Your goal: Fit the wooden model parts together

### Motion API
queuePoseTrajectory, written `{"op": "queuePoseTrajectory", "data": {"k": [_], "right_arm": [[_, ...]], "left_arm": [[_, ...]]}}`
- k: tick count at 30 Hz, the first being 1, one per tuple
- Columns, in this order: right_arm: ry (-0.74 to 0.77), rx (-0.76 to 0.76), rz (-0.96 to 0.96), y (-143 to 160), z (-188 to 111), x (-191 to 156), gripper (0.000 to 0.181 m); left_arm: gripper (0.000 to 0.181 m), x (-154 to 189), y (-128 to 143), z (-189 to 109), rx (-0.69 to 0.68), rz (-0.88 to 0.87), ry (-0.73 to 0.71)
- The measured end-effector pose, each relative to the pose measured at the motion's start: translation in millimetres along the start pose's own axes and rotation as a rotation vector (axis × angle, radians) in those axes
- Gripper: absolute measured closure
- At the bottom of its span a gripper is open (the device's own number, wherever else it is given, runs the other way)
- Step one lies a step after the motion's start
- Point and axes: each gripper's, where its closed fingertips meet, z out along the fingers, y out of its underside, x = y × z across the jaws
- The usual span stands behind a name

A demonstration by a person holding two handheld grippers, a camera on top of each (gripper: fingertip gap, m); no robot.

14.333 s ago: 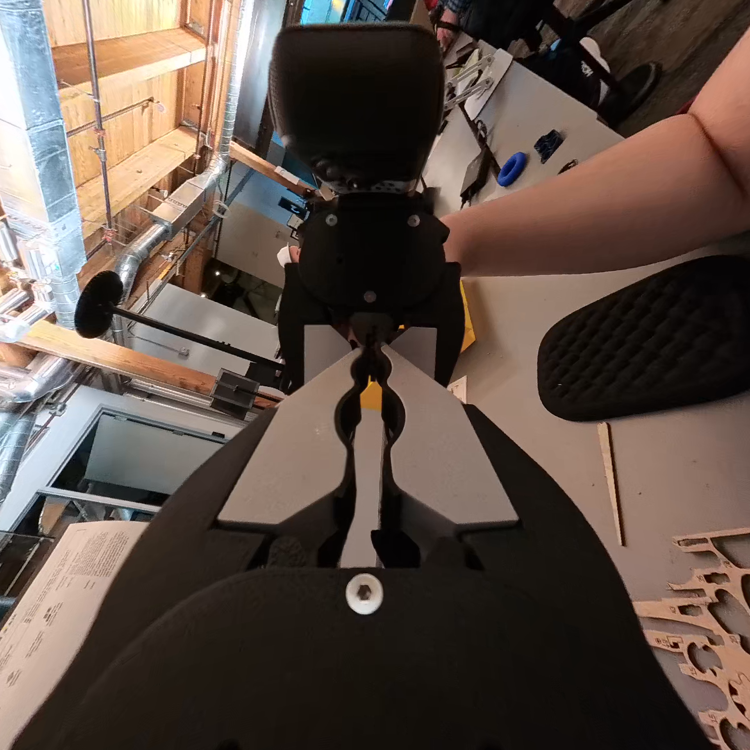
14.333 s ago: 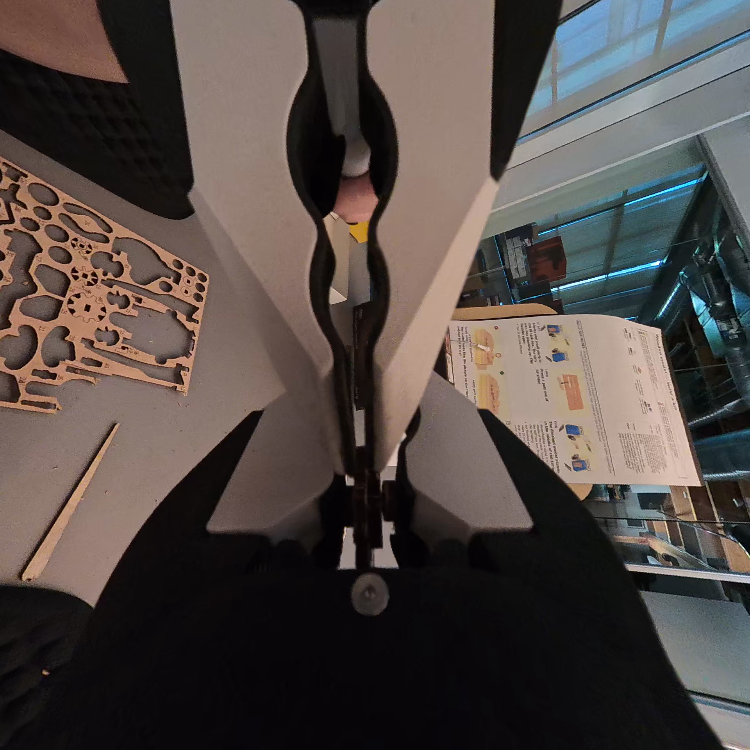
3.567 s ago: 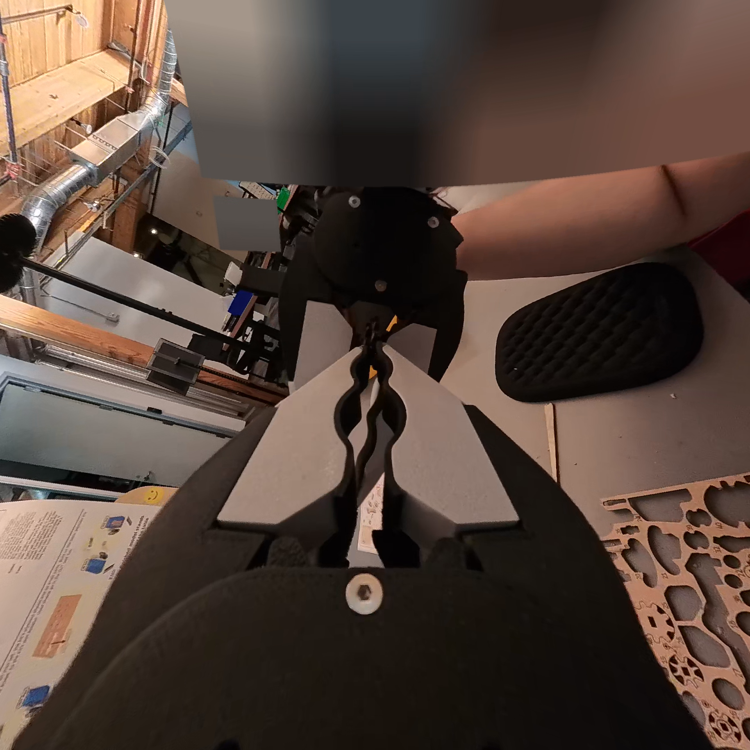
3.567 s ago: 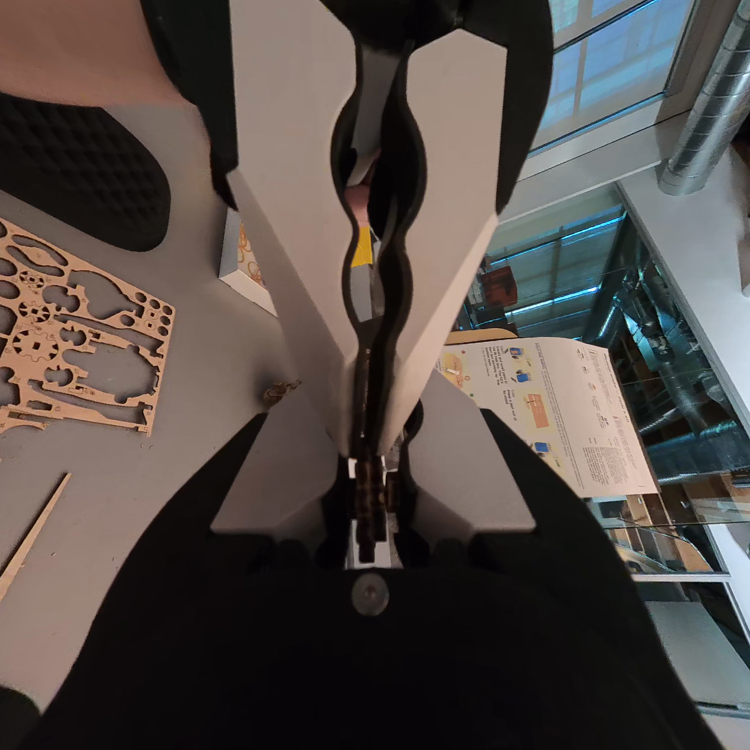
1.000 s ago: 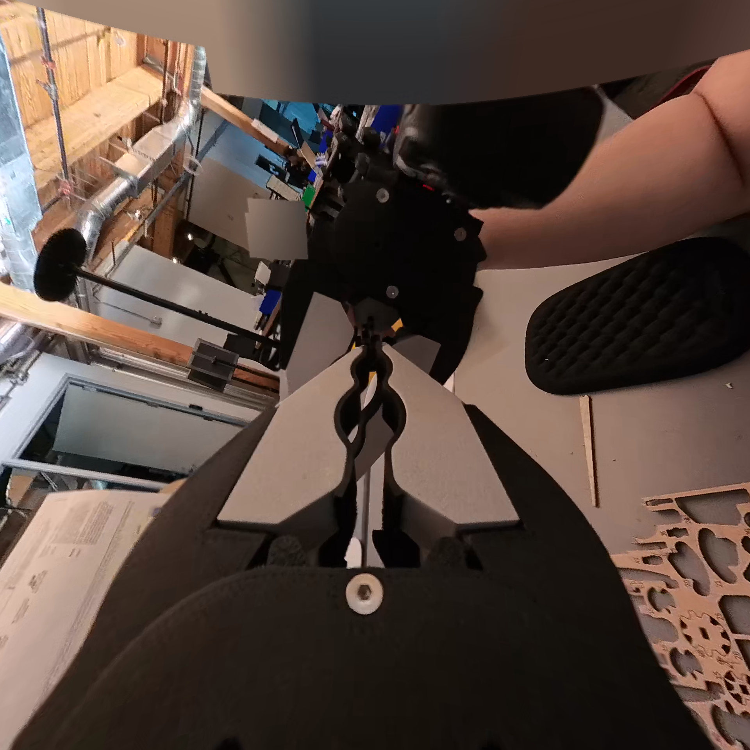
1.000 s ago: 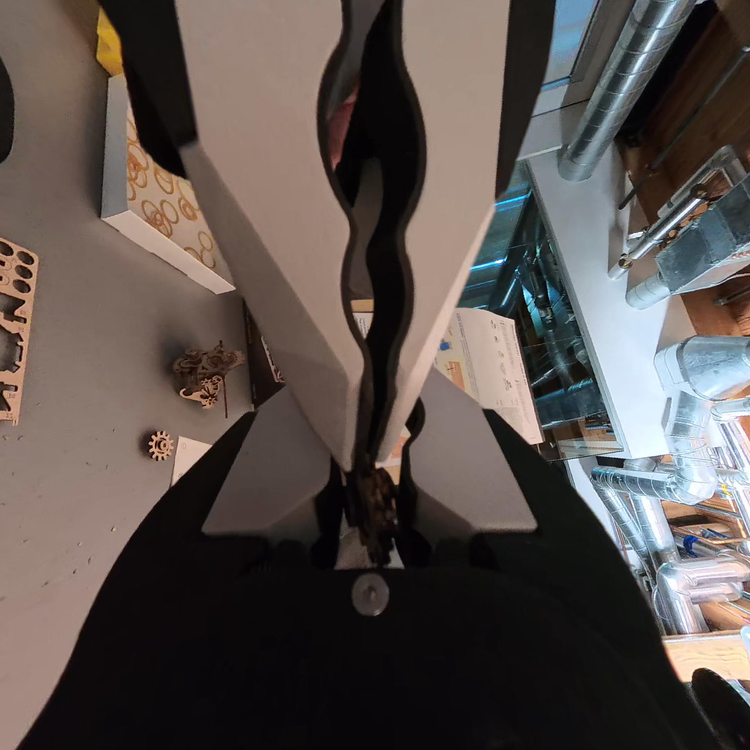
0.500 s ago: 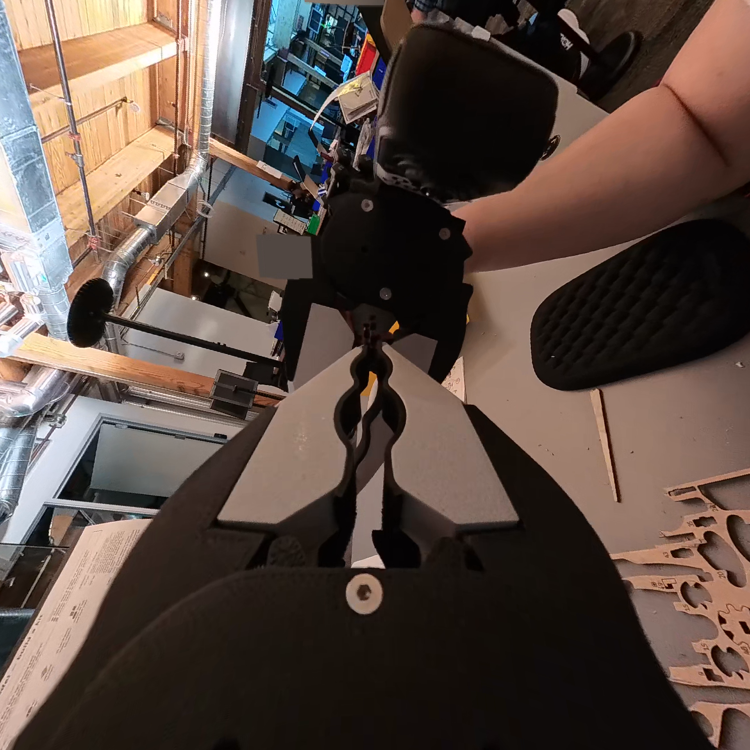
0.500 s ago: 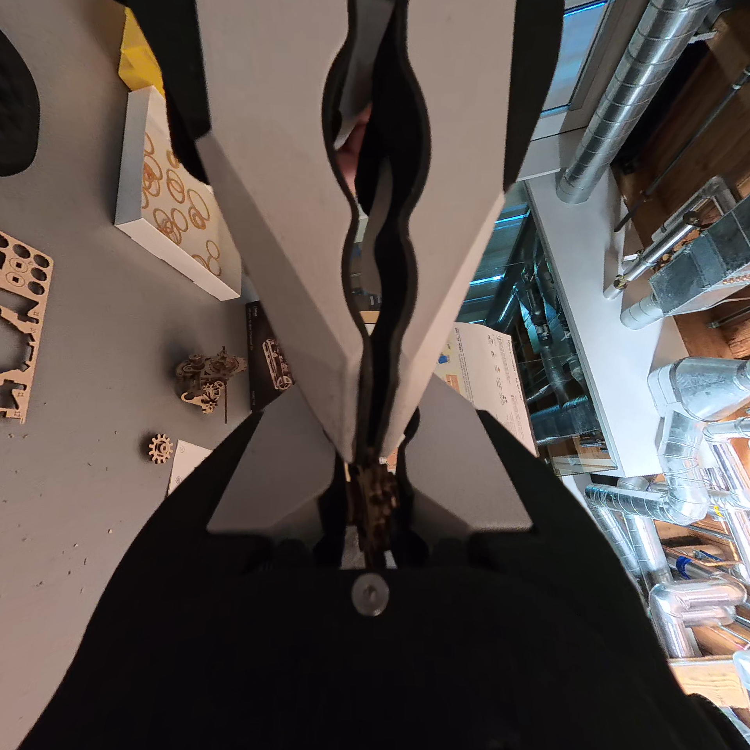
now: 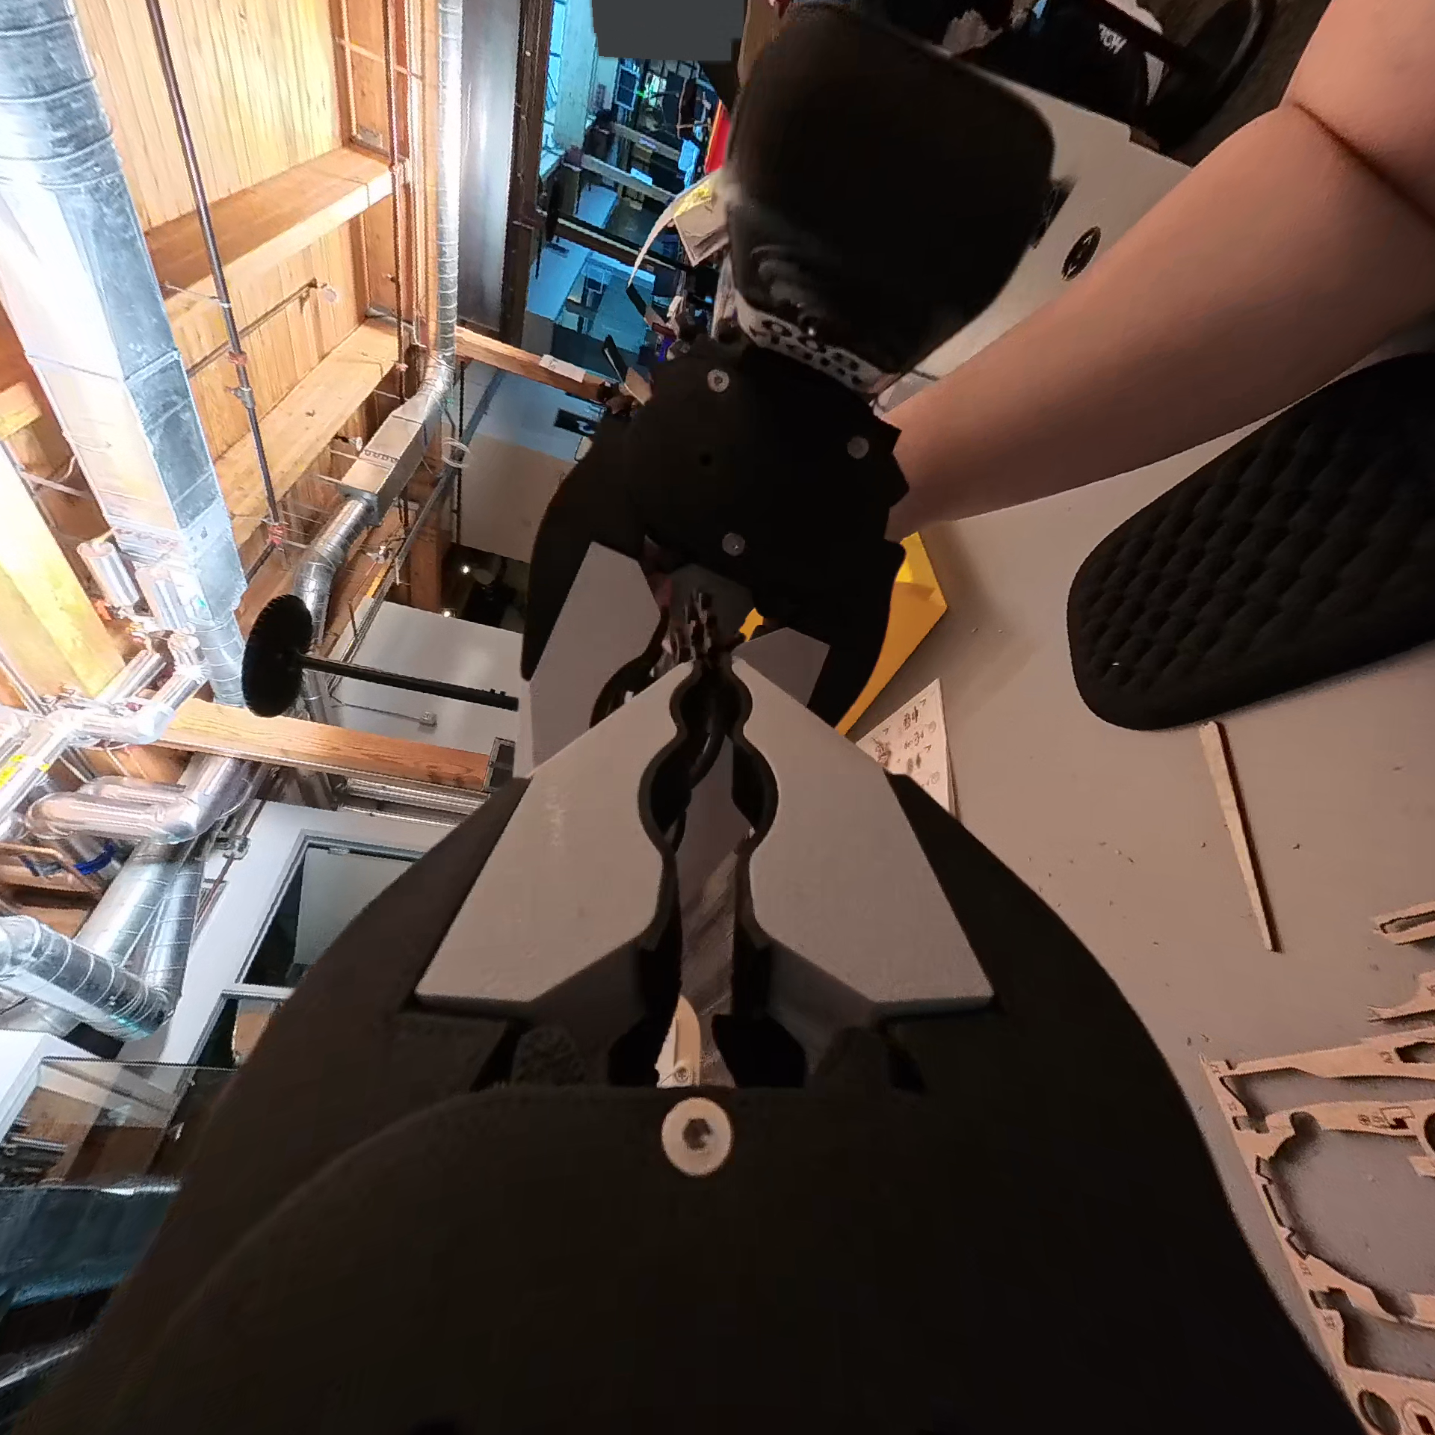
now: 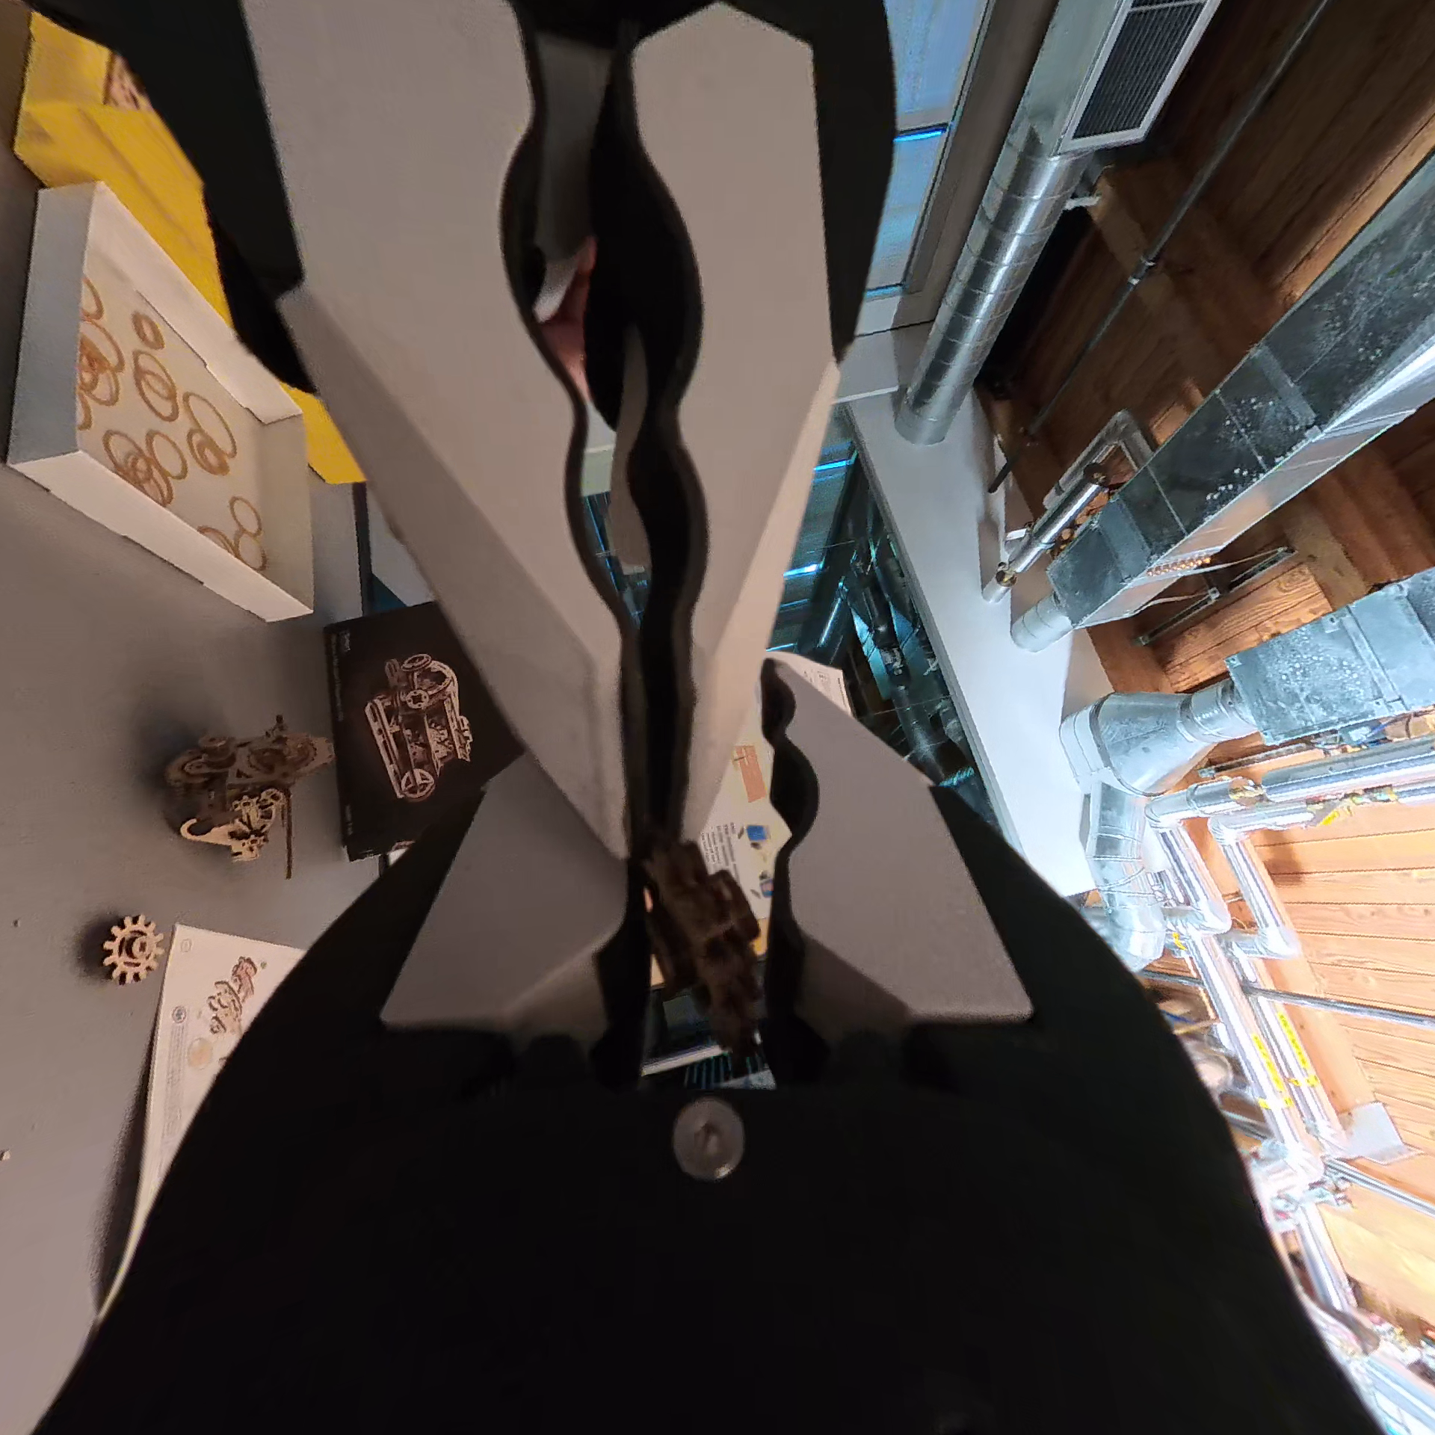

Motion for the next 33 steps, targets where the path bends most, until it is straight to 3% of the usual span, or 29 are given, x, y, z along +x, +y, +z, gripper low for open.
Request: {"op": "queuePoseTrajectory", "data": {"k": [12,14,24,33], "right_arm": [[-0.014,0.012,-0.01,-1.7,0.3,-4.2,0.156],[-0.046,0.009,0.018,-0.7,1.2,-8.5,0.162],[-0.232,0.014,0.216,1.5,0.0,-24.4,0.159],[-0.333,-0.002,0.245,6.2,-1.2,-39.9,0.167]], "left_arm": [[0.181,0.8,2.6,1.3,-0.02,0.027,-0.005],[0.181,0.0,3.9,2.5,-0.016,-0.012,0.001],[0.181,-5.5,9.5,0.5,0.001,-0.143,0.022],[0.181,0.4,14.5,-0.3,-0.015,-0.155,0.065]]}}
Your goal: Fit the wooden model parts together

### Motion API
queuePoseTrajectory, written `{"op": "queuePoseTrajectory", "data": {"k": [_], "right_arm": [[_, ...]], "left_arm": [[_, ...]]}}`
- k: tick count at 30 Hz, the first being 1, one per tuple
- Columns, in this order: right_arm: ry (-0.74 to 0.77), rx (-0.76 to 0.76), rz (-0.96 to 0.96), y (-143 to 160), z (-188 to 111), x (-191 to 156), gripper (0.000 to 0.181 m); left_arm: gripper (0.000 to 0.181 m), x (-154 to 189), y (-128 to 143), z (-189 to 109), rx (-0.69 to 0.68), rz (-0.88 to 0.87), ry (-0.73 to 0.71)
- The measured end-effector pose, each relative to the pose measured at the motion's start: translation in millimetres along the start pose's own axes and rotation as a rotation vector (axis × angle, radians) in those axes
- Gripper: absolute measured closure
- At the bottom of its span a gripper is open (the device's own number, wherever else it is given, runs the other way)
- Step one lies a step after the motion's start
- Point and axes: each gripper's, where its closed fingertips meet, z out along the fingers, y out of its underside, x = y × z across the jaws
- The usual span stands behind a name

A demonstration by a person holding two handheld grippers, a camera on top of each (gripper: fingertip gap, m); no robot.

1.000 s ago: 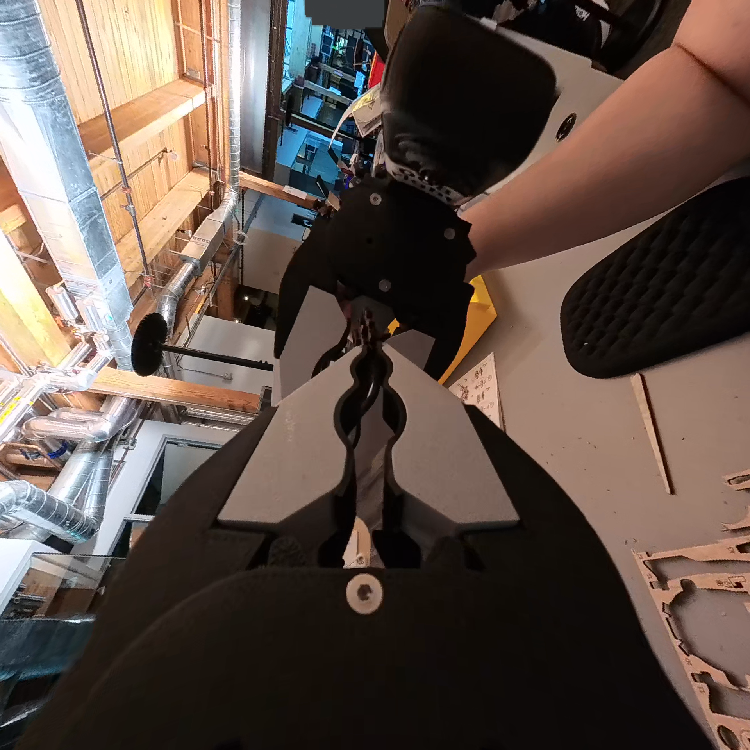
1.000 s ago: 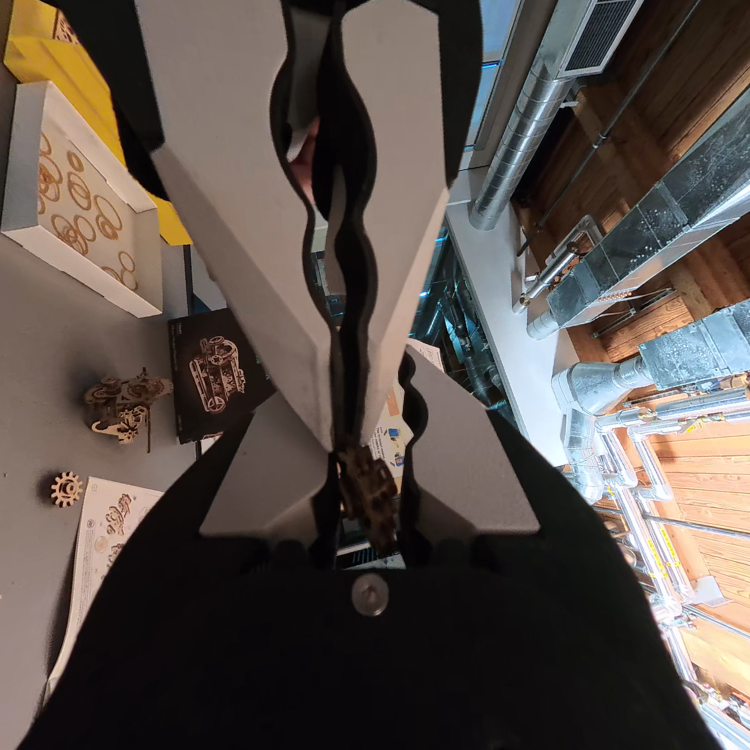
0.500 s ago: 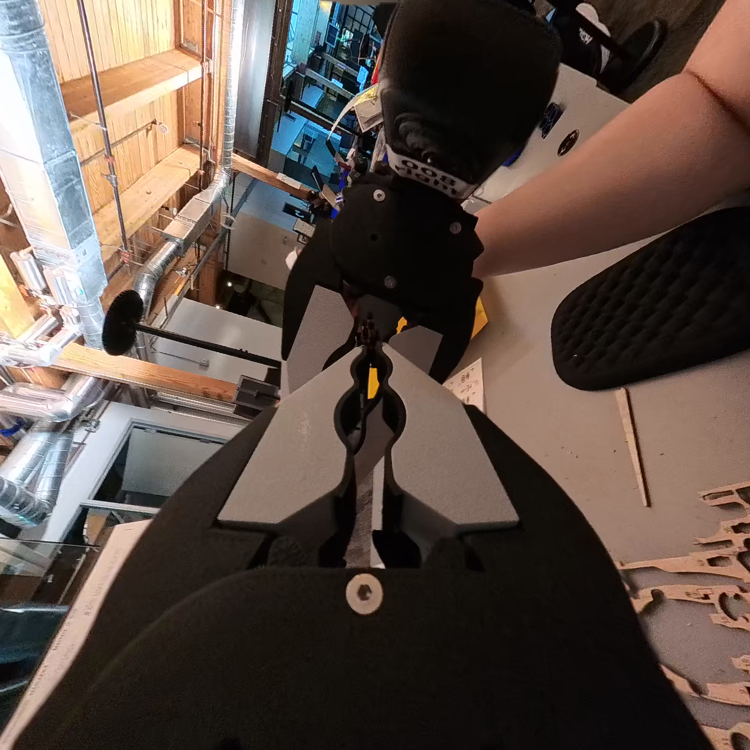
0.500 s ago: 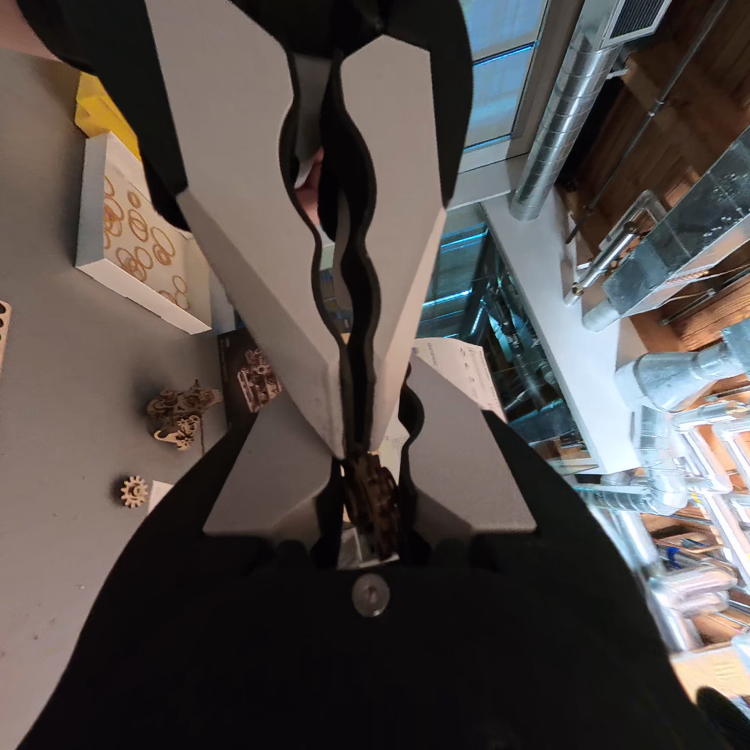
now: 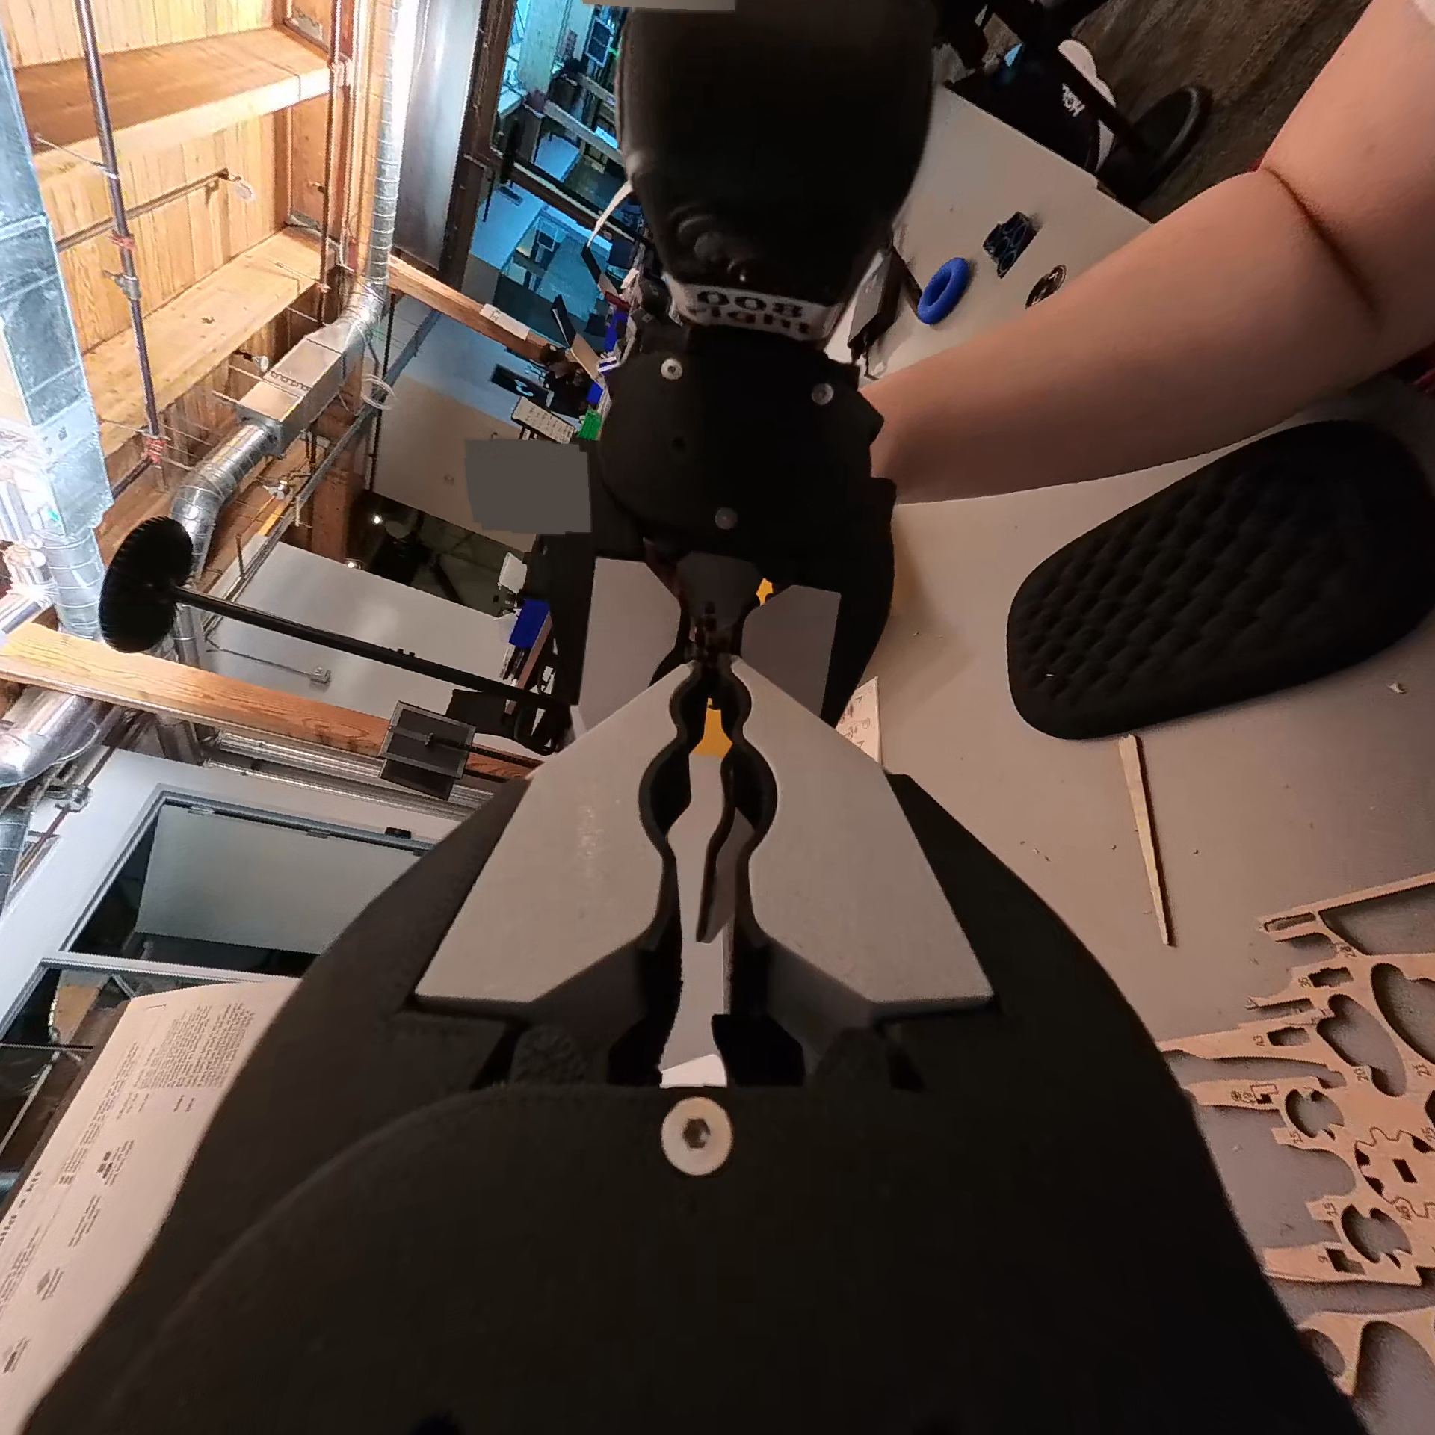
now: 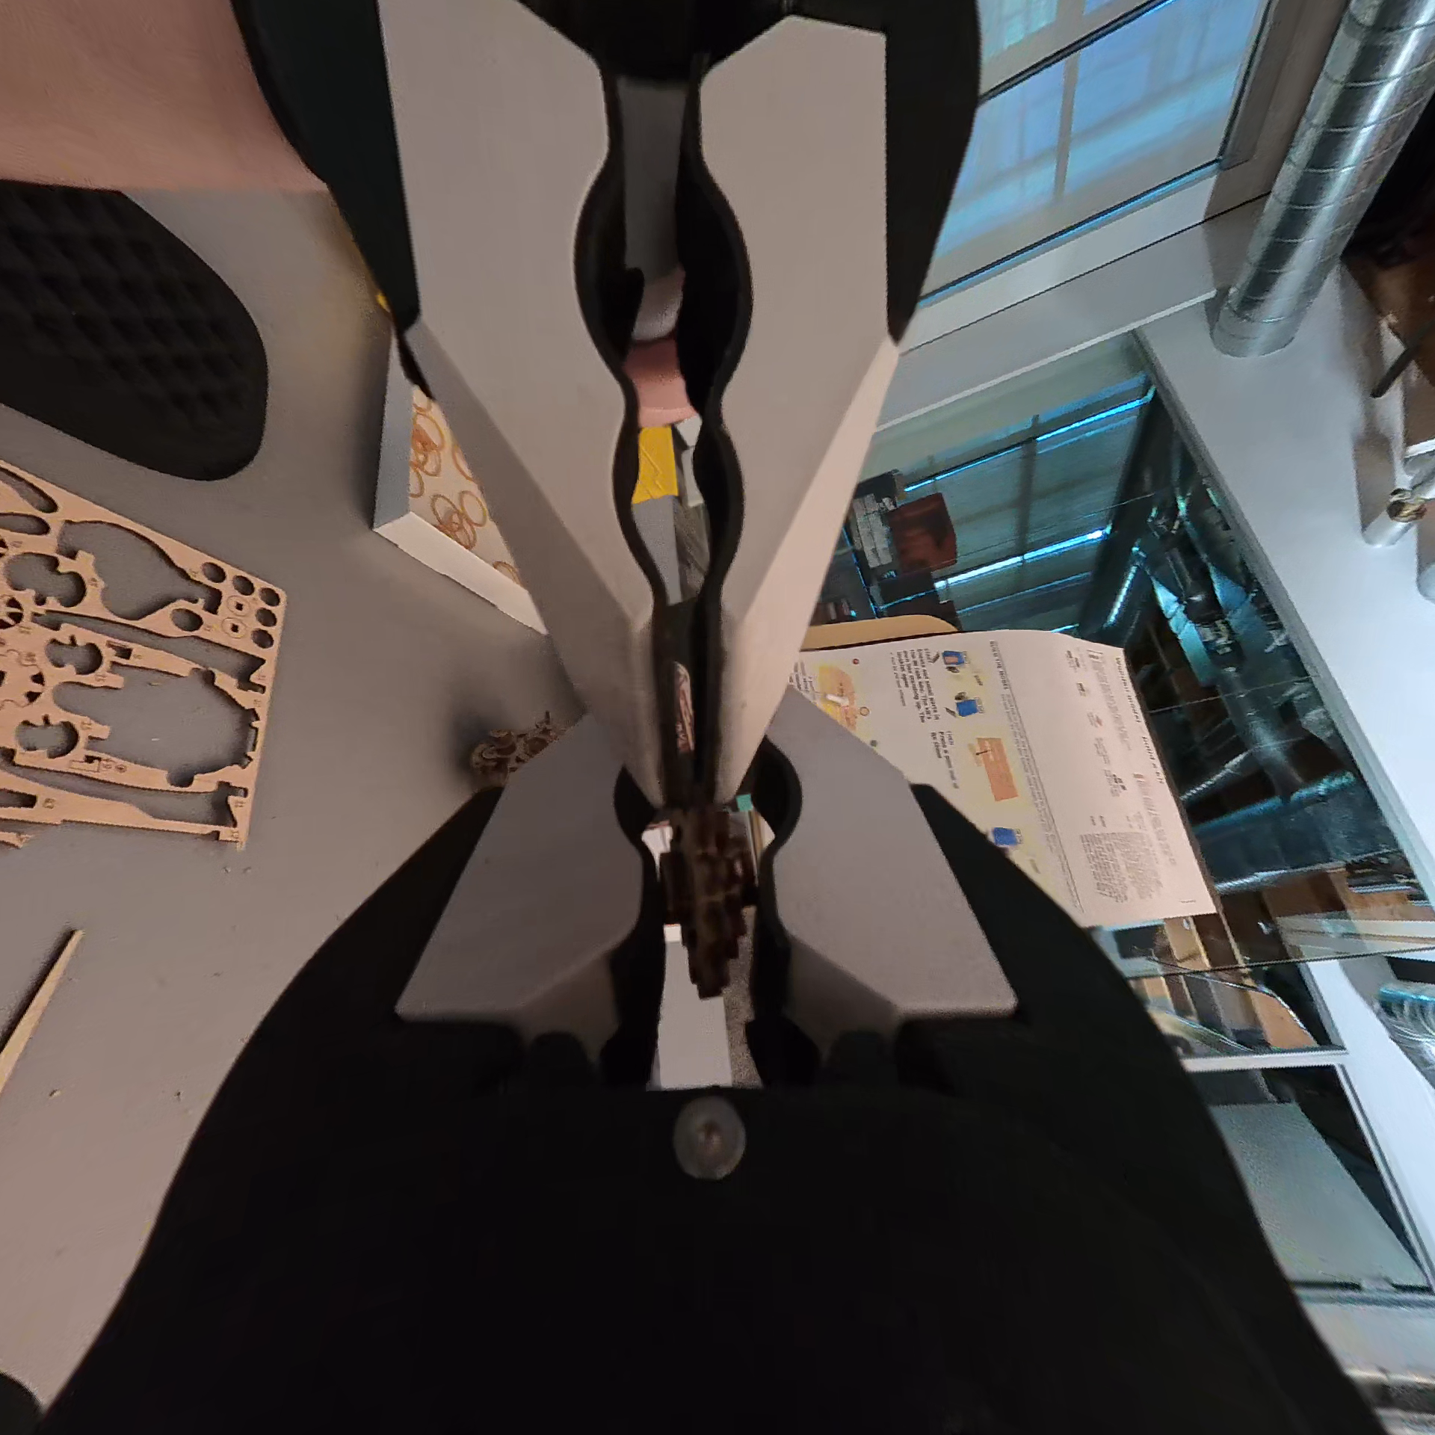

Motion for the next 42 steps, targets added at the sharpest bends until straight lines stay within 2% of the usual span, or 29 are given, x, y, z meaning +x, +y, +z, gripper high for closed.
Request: {"op": "queuePoseTrajectory", "data": {"k": [4,12,14,24,42], "right_arm": [[0.014,0.016,-0.006,-3.7,-1.1,1.6,0.158],[0.024,0.004,-0.03,-2.7,1.1,0.8,0.158],[0.005,-0.009,-0.04,-0.7,2.0,-2.9,0.165],[0.053,0.013,-0.035,-4.3,0.8,4.6,0.163],[0.054,0.012,-0.059,-4.8,-1.5,4.3,0.168]], "left_arm": [[0.181,-1.2,-4.6,-1.1,0.029,-0.003,-0.007],[0.181,3.1,-7.4,0.9,0.049,-0.007,0.014],[0.181,3.7,-5.5,1.5,0.038,0.001,0.015],[0.181,1.4,-0.3,-1.0,0.004,0.011,0.005],[0.181,2.9,-3.6,0.8,0.012,0.018,0.004]]}}
